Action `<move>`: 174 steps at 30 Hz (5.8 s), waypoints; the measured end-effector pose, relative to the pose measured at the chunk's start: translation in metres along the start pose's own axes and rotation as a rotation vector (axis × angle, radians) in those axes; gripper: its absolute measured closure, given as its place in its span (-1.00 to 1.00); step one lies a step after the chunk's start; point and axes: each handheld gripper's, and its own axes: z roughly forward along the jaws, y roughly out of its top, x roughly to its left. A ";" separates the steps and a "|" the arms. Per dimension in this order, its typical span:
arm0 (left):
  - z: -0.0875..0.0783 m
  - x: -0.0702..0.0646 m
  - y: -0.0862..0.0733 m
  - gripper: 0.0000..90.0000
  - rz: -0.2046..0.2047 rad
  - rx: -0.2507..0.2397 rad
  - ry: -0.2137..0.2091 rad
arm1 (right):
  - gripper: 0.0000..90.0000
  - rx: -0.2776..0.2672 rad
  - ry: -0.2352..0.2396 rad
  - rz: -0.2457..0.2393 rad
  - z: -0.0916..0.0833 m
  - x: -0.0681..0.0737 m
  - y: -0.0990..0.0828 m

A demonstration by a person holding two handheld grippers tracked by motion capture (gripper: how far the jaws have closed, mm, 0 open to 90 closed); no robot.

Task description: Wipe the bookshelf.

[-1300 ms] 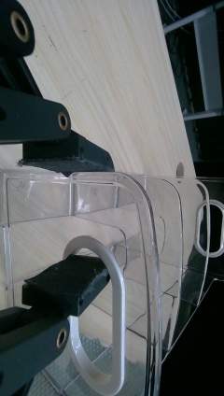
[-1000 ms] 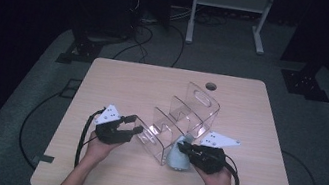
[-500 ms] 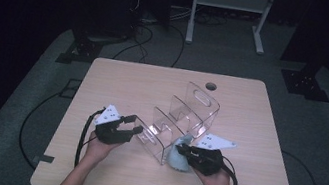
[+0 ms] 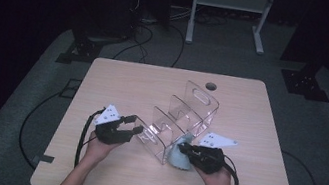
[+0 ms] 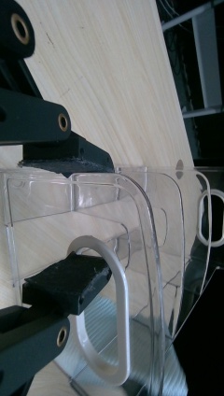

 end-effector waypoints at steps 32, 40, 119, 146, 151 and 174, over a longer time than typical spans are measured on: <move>0.000 0.000 -0.001 0.12 0.009 0.001 -0.016 | 0.89 0.032 0.050 -0.003 0.009 0.006 -0.007; 0.001 -0.003 0.000 0.10 0.022 0.005 -0.067 | 0.88 0.023 0.003 0.031 0.004 -0.007 -0.008; 0.032 -0.076 0.005 0.18 0.222 0.068 -0.332 | 0.89 0.011 -0.075 0.110 0.003 -0.040 -0.016; 0.008 -0.031 0.017 -0.19 0.151 0.015 -0.170 | 0.88 0.012 -0.074 0.114 0.003 -0.043 -0.017; 0.009 -0.023 0.020 -0.38 0.127 0.010 -0.120 | 0.88 0.014 -0.072 0.123 0.003 -0.043 -0.017; 0.032 0.010 0.018 -0.90 0.114 0.015 0.010 | 0.88 0.016 -0.063 0.123 0.002 -0.044 -0.017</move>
